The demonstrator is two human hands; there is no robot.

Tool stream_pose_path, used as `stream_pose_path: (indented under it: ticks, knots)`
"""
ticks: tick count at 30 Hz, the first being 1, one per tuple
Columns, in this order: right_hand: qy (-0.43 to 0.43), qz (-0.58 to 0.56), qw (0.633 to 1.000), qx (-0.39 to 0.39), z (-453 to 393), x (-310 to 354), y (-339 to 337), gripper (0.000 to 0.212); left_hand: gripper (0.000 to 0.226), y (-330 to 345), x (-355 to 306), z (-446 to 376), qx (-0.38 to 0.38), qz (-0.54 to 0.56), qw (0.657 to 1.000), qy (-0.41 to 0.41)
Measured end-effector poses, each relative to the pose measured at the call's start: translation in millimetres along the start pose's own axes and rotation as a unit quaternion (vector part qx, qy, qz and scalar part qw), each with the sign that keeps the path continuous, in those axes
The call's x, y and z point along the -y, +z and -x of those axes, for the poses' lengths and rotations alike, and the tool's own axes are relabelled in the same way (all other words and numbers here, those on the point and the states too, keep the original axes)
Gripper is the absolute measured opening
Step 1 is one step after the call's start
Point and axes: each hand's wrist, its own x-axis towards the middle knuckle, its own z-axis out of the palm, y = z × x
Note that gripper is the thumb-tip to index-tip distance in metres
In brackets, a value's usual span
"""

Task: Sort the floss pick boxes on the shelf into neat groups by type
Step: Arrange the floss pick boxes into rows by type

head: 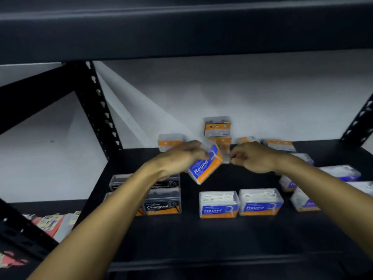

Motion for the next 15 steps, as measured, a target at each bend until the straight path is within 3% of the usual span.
stream_pose_path:
  ticks: [2, 4, 9, 15]
  knots:
    - [0.033, -0.011, 0.999, 0.017, 6.8, -15.3, -1.6, 0.031, 0.014, 7.6, -7.0, -9.6, 0.059, -0.154, 0.986, 0.003]
    - [0.049, -0.019, 0.998, 0.025, 9.5, -31.4, 0.8, 0.033, 0.029, 13.9, -11.6, -17.3, 0.092, -0.245, 0.965, -0.008]
    - [0.032, -0.002, 0.998, 0.046, 9.8, -63.5, 17.4, 0.036, 0.039, 26.0, -16.3, -29.0, 0.142, -0.309, 0.94, -0.038]
    - [0.011, 0.067, 0.995, 0.079, 4.6, -66.7, 22.8, 0.059, 0.04, 34.6, -13.5, -36.5, 0.155, -0.329, 0.93, -0.056]
